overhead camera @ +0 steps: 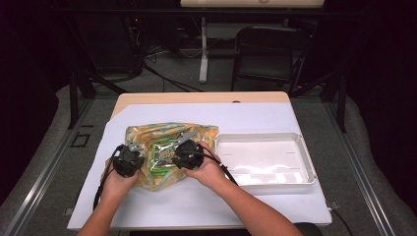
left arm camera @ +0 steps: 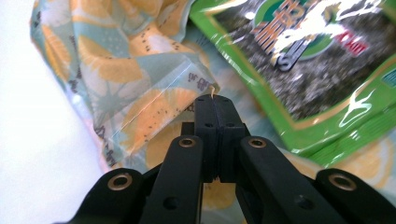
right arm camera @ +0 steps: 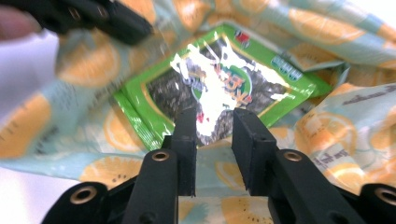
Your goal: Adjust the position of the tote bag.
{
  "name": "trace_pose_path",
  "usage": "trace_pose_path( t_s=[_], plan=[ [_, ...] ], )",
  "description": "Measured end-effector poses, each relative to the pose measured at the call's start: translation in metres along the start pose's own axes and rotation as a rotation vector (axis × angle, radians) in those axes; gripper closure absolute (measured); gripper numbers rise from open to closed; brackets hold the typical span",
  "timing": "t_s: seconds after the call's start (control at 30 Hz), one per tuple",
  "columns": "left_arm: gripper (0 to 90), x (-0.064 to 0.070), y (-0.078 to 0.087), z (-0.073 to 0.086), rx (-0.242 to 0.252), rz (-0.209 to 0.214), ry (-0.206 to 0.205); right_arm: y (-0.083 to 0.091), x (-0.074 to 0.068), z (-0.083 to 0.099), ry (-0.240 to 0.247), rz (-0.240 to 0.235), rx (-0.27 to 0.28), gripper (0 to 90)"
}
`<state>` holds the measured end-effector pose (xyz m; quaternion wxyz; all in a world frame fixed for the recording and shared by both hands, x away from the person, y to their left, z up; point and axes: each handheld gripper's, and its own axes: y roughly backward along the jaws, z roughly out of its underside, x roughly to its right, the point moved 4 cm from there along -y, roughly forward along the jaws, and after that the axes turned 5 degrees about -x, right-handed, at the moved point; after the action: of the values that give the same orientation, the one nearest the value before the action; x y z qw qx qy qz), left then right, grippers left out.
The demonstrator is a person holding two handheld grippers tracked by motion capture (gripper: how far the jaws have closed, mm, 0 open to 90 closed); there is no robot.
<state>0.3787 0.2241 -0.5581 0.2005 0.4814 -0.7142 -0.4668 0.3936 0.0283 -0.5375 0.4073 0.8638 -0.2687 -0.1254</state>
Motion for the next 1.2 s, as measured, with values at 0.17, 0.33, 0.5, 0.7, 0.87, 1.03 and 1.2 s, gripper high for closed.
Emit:
trace_pose_path(
  t_s=[0.17,0.33,0.5,0.7,0.87,1.03,1.2],
  plan=[
    [89.9,-0.004,0.000,0.008,-0.002,0.001,0.016,-0.005,0.002,0.006,0.023,0.009,-0.054,76.6],
    [88.9,-0.006,0.000,0.009,0.009,-0.002,0.013,-0.007,0.002,0.012,0.035,0.018,-0.090,78.1],
    [85.5,-0.007,-0.001,0.012,0.016,0.015,0.028,-0.009,0.003,0.020,0.047,0.029,-0.139,79.1],
    [84.9,-0.006,-0.002,0.012,0.016,0.016,0.023,-0.012,0.004,0.027,0.047,0.041,-0.187,80.1],
    [84.3,-0.006,-0.004,0.013,0.006,0.009,0.021,-0.013,0.005,0.034,0.043,0.051,-0.218,80.6],
    [84.2,-0.006,-0.007,0.014,-0.001,0.007,0.021,-0.012,0.004,0.039,0.043,0.054,-0.230,80.8],
    [84.2,-0.009,-0.009,0.017,-0.011,0.004,0.027,-0.010,0.004,0.045,0.044,0.056,-0.228,81.1]
  ],
)
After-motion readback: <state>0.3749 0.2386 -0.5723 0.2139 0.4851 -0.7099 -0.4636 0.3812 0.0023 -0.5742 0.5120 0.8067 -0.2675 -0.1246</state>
